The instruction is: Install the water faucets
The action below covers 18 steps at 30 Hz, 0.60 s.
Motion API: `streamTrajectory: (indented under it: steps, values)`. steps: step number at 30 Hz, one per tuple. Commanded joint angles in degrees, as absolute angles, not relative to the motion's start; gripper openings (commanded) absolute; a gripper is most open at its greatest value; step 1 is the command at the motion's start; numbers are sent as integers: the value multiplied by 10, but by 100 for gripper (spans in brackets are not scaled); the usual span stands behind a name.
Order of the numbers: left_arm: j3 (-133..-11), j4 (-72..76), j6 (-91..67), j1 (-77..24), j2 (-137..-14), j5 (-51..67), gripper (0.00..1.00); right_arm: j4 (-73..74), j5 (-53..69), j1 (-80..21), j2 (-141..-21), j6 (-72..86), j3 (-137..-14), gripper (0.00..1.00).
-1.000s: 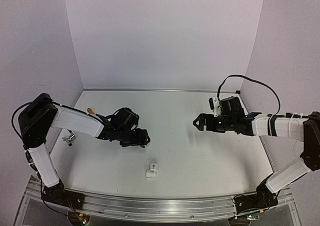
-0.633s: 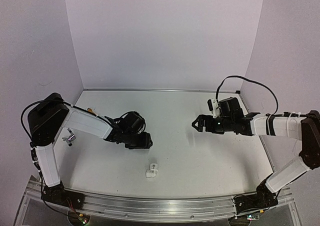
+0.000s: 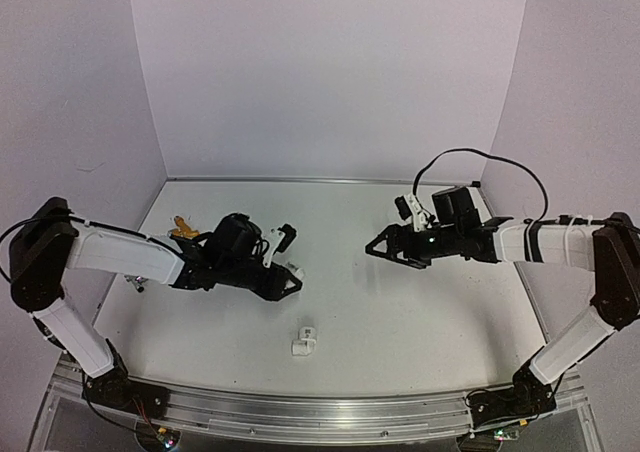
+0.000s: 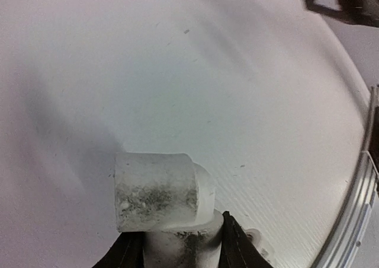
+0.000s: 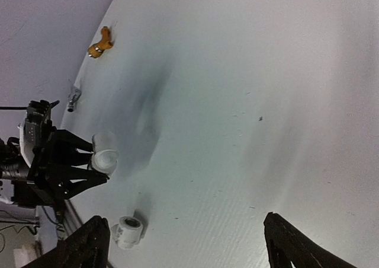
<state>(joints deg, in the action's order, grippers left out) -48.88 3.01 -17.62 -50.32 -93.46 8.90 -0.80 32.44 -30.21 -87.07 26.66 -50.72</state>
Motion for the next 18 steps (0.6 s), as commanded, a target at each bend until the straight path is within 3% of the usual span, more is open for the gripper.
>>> streamTrajectory:
  steps: [1, 9, 18]
  values:
    - [-492, 108, -38, -507, -859, 168, 0, -56, 479, -316, -887, 320, -536, 86]
    - [-525, 96, 18, -518, -863, 232, 0, -82, 519, -366, -901, 356, -569, 76]
    - [-549, 71, 36, -561, -879, 166, 0, -99, 524, -406, -957, 391, -607, 62]
